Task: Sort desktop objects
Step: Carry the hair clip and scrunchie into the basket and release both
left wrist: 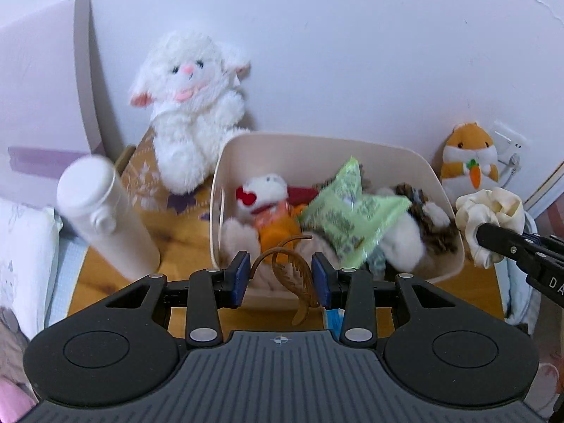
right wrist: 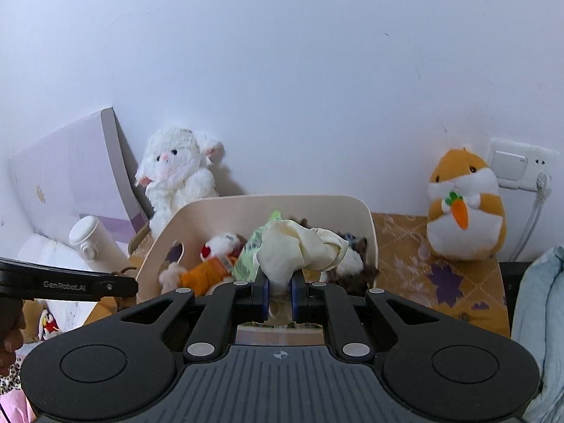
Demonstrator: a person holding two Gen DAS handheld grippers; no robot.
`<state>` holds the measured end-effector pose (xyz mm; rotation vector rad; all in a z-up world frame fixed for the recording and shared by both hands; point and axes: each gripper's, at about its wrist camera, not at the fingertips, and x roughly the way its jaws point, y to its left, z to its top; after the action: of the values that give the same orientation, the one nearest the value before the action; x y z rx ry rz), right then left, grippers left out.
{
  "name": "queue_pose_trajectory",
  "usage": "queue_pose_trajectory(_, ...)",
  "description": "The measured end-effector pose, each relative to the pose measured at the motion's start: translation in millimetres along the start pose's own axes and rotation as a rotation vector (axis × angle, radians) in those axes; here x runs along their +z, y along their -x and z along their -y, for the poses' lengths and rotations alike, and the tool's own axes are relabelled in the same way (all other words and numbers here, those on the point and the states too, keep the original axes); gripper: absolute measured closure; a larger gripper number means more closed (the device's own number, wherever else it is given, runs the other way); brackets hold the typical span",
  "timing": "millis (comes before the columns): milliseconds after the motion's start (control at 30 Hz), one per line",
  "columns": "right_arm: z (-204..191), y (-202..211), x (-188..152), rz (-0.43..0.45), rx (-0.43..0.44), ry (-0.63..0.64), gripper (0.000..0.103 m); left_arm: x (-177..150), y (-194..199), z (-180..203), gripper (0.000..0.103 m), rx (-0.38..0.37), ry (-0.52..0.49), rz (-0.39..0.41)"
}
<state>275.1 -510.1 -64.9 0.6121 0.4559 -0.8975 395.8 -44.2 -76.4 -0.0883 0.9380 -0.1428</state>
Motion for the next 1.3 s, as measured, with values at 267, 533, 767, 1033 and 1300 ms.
queue_pose_trajectory(267,-5,-44,25,-0.024,-0.009,-0.018,0.092,26,-42,7,0.064,0.034,-0.028,0.005)
queue_pose_trajectory(533,0,-96,28,-0.091,-0.025,-0.06,0.092,39,-85,15,0.063,0.042,-0.043,-0.025)
queue_pose_trajectory(767,-2,-130,18,-0.161,-0.036,-0.043,0.091,39,-113,14,0.062,0.025,-0.03,-0.07)
queue_pose_trajectory(1033,-6,-140,5,-0.188,-0.065,0.016,0.057,35,-118,8,0.027,0.019,-0.015,-0.055)
queue_pose_trajectory(1300,-20,-120,-4,-0.158,-0.078,0.071,0.013,29,-98,3,0.022,0.027,-0.036,-0.013)
